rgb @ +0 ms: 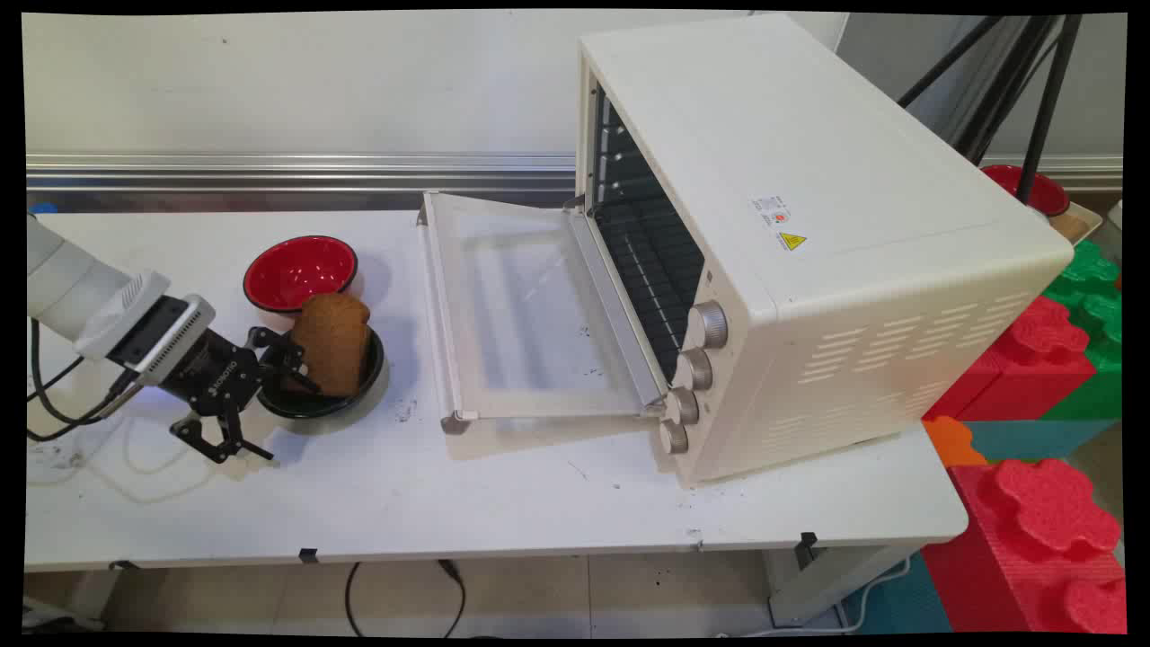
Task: Close the oven
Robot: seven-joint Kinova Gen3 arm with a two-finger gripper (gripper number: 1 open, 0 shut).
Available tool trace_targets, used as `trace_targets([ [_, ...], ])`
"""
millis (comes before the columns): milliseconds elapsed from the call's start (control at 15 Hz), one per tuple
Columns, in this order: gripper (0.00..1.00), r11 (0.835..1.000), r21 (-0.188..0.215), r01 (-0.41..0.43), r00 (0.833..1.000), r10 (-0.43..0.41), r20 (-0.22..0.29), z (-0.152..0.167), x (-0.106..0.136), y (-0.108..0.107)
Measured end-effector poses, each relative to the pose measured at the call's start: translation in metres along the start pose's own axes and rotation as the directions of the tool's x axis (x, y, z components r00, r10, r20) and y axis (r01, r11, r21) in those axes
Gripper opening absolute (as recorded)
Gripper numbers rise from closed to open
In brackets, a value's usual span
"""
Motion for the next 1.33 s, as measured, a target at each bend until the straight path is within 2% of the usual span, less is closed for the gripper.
trace_targets([
  [333,1.0,0.997,0.023,0.074,0.997,-0.073,-0.039,-0.022,0.007,-0.003],
  [533,1.0,0.987,0.037,0.159,0.983,-0.155,-0.097,-0.042,0.017,-0.008],
  [733,1.0,0.965,0.053,0.257,0.954,-0.244,-0.176,-0.064,0.03,-0.017],
  [933,1.0,0.935,0.063,0.349,0.909,-0.321,-0.264,-0.084,0.045,-0.03],
  [1133,1.0,0.915,0.067,0.399,0.877,-0.359,-0.318,-0.096,0.054,-0.039],
  [1333,1.0,0.888,0.071,0.455,0.835,-0.397,-0.381,-0.109,0.064,-0.051],
])
